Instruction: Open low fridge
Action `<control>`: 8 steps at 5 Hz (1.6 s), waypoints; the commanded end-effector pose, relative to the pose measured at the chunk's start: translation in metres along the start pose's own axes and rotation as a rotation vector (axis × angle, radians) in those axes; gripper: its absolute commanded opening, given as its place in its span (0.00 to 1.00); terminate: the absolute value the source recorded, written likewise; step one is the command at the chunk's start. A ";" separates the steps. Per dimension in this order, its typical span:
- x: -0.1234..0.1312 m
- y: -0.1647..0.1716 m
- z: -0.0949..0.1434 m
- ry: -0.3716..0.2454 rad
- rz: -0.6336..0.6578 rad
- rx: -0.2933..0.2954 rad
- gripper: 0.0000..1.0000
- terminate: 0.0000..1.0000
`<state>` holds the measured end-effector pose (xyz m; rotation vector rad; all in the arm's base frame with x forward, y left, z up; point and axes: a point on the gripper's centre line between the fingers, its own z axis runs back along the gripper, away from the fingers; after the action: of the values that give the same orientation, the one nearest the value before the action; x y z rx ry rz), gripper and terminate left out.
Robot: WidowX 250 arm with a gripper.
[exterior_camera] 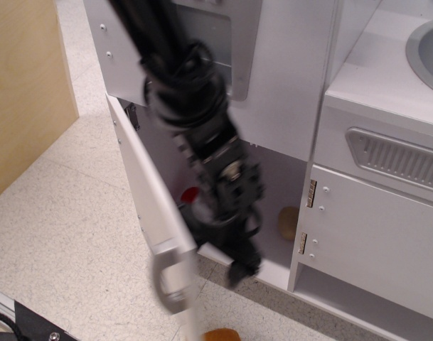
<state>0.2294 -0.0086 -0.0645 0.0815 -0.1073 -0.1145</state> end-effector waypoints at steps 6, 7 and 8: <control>-0.040 0.146 0.017 -0.098 -0.038 0.150 1.00 0.00; -0.030 0.162 0.019 -0.090 -0.029 0.144 1.00 0.00; -0.030 0.162 0.019 -0.090 -0.029 0.144 1.00 0.00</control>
<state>0.2128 0.1412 -0.0454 0.2019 -0.1856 -0.1620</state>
